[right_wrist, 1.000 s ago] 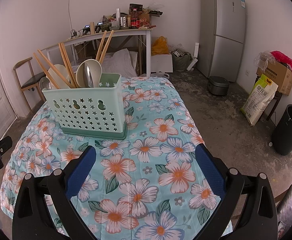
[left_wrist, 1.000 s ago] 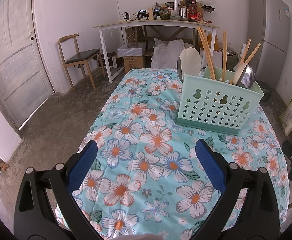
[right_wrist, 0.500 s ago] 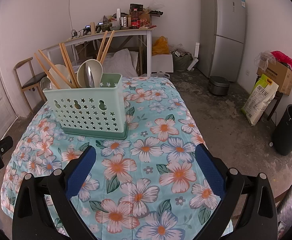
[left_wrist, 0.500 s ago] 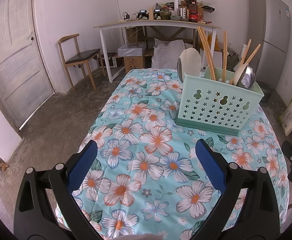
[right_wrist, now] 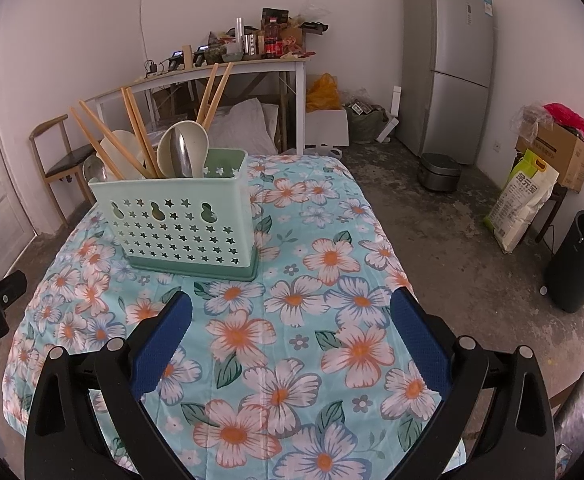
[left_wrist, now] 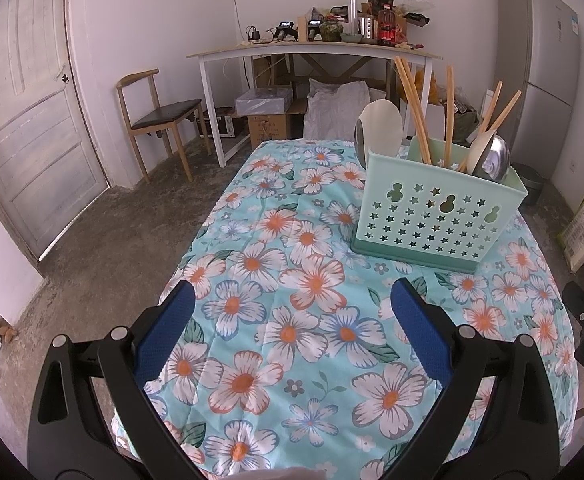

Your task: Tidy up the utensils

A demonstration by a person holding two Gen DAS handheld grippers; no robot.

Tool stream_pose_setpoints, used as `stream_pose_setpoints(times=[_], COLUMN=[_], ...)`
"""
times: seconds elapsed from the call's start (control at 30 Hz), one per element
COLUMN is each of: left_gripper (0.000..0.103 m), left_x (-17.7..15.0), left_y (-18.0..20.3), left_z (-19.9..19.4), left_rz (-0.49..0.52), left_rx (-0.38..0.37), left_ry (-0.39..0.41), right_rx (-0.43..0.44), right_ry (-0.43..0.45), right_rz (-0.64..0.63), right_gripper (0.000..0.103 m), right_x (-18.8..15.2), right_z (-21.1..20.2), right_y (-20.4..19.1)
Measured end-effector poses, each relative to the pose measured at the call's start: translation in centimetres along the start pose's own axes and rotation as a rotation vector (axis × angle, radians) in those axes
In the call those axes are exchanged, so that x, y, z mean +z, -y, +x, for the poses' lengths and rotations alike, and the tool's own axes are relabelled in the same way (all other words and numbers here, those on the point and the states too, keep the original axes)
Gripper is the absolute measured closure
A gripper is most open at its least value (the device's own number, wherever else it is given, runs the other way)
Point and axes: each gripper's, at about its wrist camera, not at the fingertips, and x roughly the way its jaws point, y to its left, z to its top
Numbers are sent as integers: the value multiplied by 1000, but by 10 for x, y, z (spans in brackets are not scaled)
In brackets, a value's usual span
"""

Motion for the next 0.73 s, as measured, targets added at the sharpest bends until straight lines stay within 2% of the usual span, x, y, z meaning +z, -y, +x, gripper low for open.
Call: stream_pose_setpoints(times=[0.73], left_gripper=[8], left_x=[1], left_y=[0], left_z=[-1], left_rz=[0], left_rx=[-2], left_ry=[-6], right_rx=[0], right_ry=[-1], right_rz=[1], right_gripper=[7], right_x=[-1], right_z=[0], right_y=[0])
